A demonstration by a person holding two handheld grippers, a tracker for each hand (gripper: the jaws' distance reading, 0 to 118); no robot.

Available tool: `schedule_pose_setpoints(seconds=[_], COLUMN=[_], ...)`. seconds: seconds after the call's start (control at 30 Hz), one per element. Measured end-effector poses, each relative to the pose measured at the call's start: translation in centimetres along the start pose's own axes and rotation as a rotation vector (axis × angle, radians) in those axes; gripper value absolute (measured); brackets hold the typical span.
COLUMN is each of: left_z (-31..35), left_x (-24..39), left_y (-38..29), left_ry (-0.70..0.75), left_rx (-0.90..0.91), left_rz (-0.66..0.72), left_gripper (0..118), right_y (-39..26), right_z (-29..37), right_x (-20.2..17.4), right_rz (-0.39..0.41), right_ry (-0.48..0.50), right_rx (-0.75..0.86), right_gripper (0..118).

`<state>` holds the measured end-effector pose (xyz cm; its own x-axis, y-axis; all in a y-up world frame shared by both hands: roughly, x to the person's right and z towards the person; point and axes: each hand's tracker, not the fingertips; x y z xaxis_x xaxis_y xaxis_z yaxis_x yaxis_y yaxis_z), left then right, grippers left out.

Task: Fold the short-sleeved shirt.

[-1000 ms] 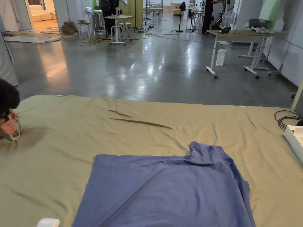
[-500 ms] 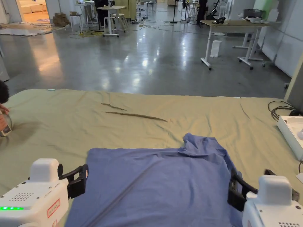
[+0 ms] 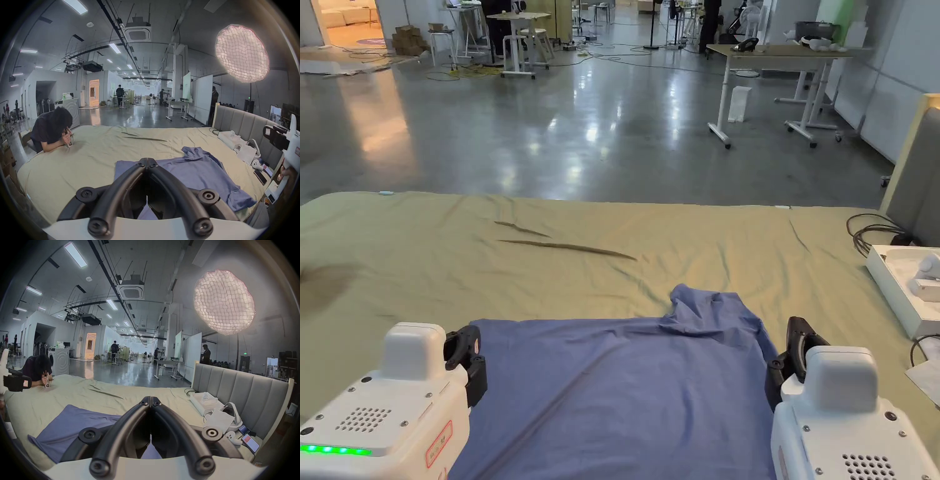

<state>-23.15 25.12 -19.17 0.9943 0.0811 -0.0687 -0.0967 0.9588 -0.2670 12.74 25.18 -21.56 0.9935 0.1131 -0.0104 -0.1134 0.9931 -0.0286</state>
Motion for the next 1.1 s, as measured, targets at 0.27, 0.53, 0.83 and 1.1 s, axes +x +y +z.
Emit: schedule_pose_setpoints(seconds=[0.27,0.53,0.83,1.1], left_z=[-1.3,-3.8,-7.1,-6.7], left_x=[-4.5,-10.1,-12.7,-13.2], left_y=[-1.1,-4.9,-10.2,-14.9], left_ry=[0.003,0.105,0.125,0.205], left_rx=[-0.238,-0.499,-0.828,-0.976], left_rz=[0.026,0.126,0.198,0.259], left_gripper=[1,1,67,74], right_y=[-1.4,-3.1,-4.3,-5.2], right_z=[-0.6,-1.3,-1.3,-1.0], right_x=[0.6,0.5,0.5,0.9], right_rz=[0.005,0.003,-0.006,-0.006], right_ry=[0.011,0.028,0.030,0.023], right_rx=[-0.074,-0.146,-0.200,-0.233], right_gripper=[0,0,0,0])
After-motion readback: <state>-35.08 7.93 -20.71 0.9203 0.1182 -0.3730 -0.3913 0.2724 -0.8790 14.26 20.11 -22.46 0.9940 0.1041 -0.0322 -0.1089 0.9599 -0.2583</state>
